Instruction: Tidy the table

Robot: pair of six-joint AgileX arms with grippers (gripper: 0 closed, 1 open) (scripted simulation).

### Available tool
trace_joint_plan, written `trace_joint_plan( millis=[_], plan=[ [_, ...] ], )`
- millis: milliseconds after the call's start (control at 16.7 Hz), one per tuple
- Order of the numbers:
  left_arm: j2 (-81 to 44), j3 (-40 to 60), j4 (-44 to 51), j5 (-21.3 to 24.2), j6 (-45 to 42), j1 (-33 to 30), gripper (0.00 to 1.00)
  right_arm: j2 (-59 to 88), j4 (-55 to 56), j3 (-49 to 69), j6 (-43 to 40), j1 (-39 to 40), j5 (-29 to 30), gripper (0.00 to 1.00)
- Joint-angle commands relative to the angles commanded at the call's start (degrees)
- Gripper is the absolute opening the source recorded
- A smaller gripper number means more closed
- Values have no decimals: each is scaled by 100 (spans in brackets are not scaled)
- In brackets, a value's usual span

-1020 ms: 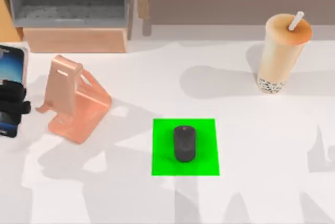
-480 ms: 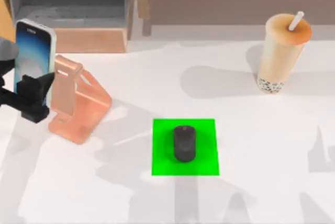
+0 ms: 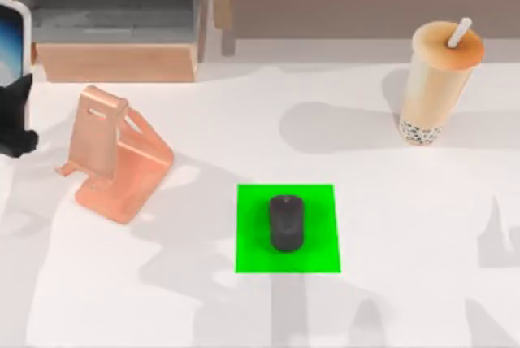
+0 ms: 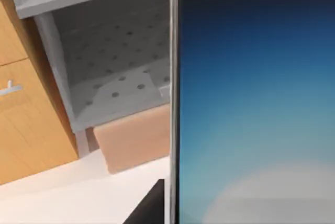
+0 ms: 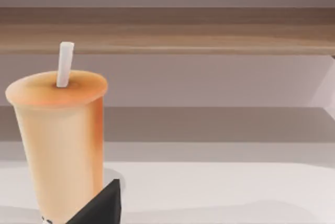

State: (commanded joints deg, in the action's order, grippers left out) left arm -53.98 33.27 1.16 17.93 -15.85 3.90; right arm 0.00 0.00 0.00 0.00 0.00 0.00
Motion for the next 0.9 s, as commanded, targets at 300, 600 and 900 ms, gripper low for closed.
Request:
trace_joint_plan(
  millis=[300, 600, 900],
  plan=[
    [-547, 35, -583, -152, -76, -118, 0, 0, 0, 0, 0, 0, 0, 100],
    [-1395, -178, -1025, 91, 357, -944, 0, 0, 0, 0, 0, 0, 0, 100],
    [-1644, -123, -1164, 54, 476, -1039, 0, 0, 0, 0, 0, 0, 0, 100]
  ],
)
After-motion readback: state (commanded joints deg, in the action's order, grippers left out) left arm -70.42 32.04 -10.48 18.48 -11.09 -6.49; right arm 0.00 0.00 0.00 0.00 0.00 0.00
